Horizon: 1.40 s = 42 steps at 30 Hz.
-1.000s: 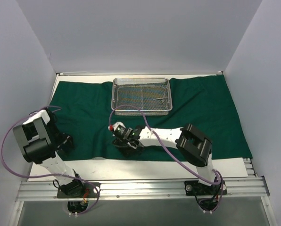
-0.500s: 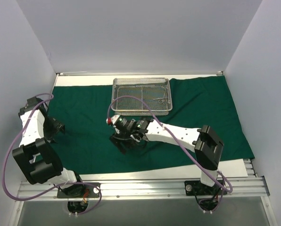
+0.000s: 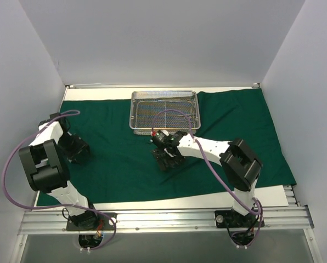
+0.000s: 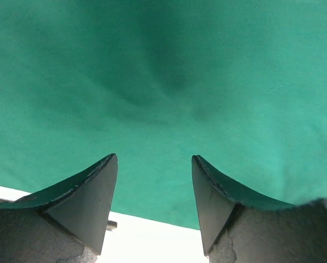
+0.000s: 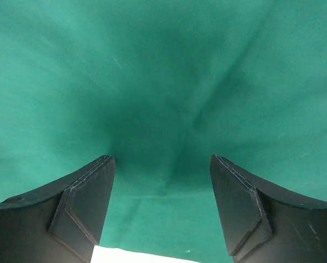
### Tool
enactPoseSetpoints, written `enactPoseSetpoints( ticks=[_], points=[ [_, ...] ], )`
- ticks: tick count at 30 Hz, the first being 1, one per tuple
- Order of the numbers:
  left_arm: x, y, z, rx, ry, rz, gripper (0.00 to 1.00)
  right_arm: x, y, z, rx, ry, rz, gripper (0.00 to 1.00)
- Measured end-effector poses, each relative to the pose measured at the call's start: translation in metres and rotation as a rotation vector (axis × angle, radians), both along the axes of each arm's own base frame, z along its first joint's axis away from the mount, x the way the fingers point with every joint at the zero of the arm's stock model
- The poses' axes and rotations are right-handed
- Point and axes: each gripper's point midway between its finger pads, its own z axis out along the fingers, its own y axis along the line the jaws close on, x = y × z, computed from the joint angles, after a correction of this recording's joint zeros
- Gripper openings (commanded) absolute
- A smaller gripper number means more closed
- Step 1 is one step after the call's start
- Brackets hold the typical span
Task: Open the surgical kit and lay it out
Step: Smooth out the surgical kit at the center of the board.
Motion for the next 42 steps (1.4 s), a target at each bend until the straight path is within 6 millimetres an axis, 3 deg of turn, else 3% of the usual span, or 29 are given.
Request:
enactPoseSetpoints(
  ticks=[4,10,12,14,17,19,21,23,27,30,33,37,42],
  points=[
    [0.028,-0.014,0.013,0.024,-0.080,-0.083,0.66,-0.028,-0.020,-0.024,-0.035,0.084,-0.018,0.71],
    [0.076,-0.033,0.046,0.084,-0.230,-0.213,0.80,-0.044,-0.009,-0.015,0.005,0.089,0.017,0.74],
    [0.098,-0.040,0.063,0.105,-0.300,-0.253,0.81,-0.039,-0.006,-0.002,0.036,0.072,-0.005,0.76],
    [0.121,-0.048,0.075,0.114,-0.358,-0.295,0.81,-0.015,-0.012,0.020,0.087,0.033,-0.084,0.78],
    [0.162,-0.061,0.082,0.099,-0.419,-0.351,0.80,0.051,-0.056,0.061,0.165,-0.085,-0.327,0.79],
    [0.187,-0.068,0.073,0.084,-0.419,-0.375,0.79,0.093,-0.113,0.081,0.176,-0.162,-0.530,0.79],
    [0.211,-0.076,0.054,0.064,-0.408,-0.394,0.77,0.116,-0.177,0.086,0.138,-0.210,-0.723,0.80],
    [0.220,-0.084,0.031,0.041,-0.373,-0.409,0.76,0.118,-0.236,0.079,0.077,-0.206,-0.879,0.80],
    [0.217,-0.097,-0.005,-0.001,-0.288,-0.426,0.73,0.095,-0.306,0.056,-0.011,-0.142,-1.060,0.79],
    [0.220,-0.102,-0.017,-0.020,-0.257,-0.429,0.71,0.078,-0.338,0.038,-0.027,-0.089,-1.164,0.79],
    [0.228,-0.104,-0.015,-0.032,-0.262,-0.429,0.71,0.061,-0.361,0.013,-0.046,-0.022,-1.244,0.79],
    [0.238,-0.105,-0.013,-0.040,-0.282,-0.430,0.71,0.040,-0.361,-0.023,-0.084,0.096,-1.278,0.79],
    [0.237,-0.106,-0.016,-0.051,-0.262,-0.426,0.71,0.041,-0.360,-0.026,-0.062,0.092,-1.319,0.79]
  ],
)
